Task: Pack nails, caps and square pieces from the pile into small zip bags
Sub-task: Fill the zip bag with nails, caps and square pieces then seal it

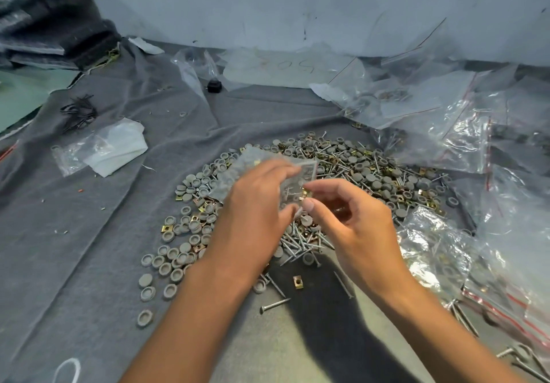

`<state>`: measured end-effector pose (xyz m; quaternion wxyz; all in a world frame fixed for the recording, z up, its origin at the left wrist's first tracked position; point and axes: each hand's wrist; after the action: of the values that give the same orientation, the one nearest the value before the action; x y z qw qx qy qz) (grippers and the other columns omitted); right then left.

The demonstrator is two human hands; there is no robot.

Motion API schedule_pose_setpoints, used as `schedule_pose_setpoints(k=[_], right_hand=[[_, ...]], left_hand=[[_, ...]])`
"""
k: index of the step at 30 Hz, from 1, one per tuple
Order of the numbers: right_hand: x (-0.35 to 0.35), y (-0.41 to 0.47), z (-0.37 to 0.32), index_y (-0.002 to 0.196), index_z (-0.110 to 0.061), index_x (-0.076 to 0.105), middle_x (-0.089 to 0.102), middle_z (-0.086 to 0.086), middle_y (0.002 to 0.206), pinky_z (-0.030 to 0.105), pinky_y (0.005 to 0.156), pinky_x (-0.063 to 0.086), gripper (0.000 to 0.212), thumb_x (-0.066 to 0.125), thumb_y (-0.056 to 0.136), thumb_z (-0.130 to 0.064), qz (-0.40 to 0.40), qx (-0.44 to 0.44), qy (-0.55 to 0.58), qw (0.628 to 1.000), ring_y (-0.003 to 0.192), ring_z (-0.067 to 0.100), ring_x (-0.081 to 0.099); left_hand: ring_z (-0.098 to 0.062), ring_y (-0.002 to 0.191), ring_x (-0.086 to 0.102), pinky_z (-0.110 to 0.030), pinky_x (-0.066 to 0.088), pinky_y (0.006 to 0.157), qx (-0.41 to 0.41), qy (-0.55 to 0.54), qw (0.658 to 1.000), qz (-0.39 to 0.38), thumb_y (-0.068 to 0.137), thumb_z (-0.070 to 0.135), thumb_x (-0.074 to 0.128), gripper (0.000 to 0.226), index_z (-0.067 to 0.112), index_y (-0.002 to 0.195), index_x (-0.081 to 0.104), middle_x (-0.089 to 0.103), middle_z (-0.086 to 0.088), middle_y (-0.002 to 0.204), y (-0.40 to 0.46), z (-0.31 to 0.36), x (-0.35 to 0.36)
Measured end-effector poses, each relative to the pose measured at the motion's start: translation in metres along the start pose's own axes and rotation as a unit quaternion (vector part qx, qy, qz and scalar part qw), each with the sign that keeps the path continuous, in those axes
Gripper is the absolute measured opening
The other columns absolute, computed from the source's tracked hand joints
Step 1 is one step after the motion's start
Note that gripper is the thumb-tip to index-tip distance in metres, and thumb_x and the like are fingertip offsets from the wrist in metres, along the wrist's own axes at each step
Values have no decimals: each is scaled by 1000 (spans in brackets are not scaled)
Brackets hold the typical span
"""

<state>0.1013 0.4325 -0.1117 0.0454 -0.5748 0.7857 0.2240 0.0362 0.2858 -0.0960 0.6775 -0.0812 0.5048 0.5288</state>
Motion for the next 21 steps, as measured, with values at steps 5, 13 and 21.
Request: schedule_pose_setpoints(k=[5,13,21], right_hand=[[-2,0,3,124,-25,67,74,-20,101,17,78,56,36,73,89,-23,16,-17,-59,998,92,-1,70],[-9,-4,7,110,-39,65,61,-21,103,24,83,53,25,74,87,-43,-362,-17,-310,879,91,-2,58],[-12,-3,9,97,-35,64,57,-17,95,24,80,47,10,65,96,-25,-327,-48,-277,902,87,1,55]], left_hand=[[-1,113,56,-14,39,105,-1,-1,1000,-8,74,22,86,60,20,130,65,64,10,125,-2,3,1],[8,114,46,-4,30,102,-41,12,999,4,74,21,85,62,23,132,61,61,12,130,0,-2,-2],[8,113,44,7,21,94,-35,13,999,-20,75,22,85,63,22,133,61,61,12,130,-1,-1,-1]])
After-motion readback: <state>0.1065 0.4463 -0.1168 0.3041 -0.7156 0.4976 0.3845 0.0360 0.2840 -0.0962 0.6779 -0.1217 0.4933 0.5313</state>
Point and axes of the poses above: each hand's wrist, its own y-axis towards the middle knuckle, its own x-axis out of the palm, z = x × y
